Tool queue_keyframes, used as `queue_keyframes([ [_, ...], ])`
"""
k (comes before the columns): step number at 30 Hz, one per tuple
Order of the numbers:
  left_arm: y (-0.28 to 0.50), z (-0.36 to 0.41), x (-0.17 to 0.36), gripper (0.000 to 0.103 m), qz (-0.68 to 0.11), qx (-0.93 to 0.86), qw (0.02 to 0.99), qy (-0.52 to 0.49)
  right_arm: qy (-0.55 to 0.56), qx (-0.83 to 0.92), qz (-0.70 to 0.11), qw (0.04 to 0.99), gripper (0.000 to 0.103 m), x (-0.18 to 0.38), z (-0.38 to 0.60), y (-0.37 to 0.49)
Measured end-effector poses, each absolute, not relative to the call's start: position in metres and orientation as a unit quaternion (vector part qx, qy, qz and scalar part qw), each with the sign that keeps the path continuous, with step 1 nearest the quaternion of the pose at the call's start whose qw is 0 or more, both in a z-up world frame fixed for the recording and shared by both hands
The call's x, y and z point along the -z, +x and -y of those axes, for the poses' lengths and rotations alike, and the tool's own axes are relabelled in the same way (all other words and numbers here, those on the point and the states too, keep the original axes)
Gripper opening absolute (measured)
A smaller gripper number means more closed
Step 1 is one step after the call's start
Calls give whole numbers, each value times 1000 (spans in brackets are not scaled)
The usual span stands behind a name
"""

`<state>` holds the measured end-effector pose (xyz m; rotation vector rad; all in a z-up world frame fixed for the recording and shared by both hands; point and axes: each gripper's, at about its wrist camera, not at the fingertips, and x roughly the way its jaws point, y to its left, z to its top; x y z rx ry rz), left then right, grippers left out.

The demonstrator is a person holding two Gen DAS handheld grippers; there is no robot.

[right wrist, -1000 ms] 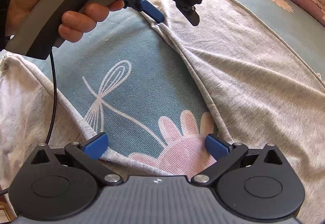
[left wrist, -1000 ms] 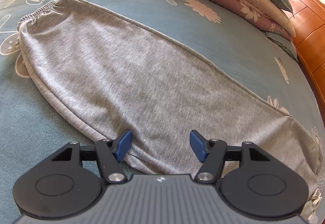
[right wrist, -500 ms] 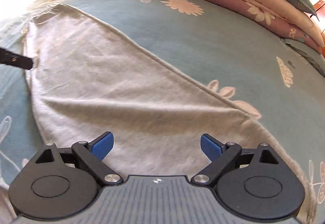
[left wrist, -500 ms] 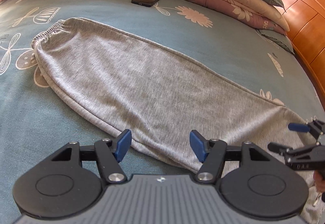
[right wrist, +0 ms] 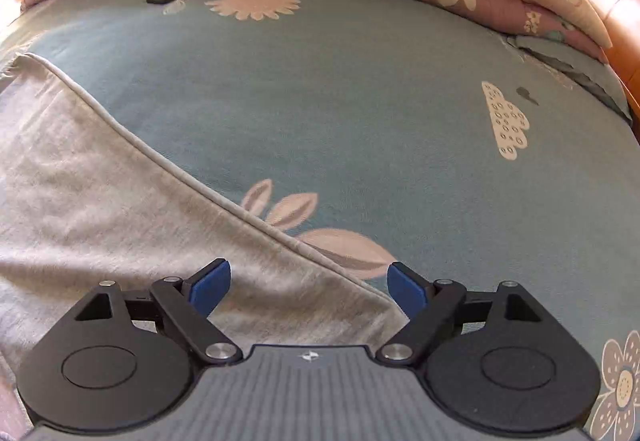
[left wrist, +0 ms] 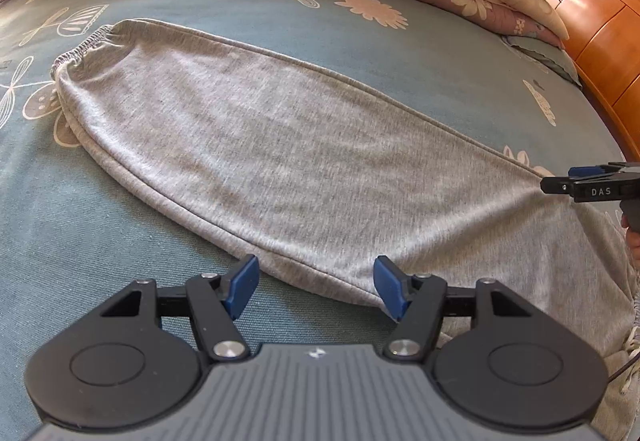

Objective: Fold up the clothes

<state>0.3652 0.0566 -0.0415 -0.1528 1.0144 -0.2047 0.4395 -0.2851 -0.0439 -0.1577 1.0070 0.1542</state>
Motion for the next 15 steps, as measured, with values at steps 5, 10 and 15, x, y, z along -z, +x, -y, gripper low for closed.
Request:
queue_keyframes([
  [5, 359, -49, 37, 63, -479, 94, 870, -75, -123, -201, -473, 849, 89, 48, 233, 455],
  [10, 351, -55, 41, 63, -487, 97, 864, -79, -226, -226, -459, 829, 99, 74, 197, 479],
  [15, 346, -60, 44, 63, -493, 101, 861, -74, -190, -141, -467, 852, 100, 71, 226, 519],
])
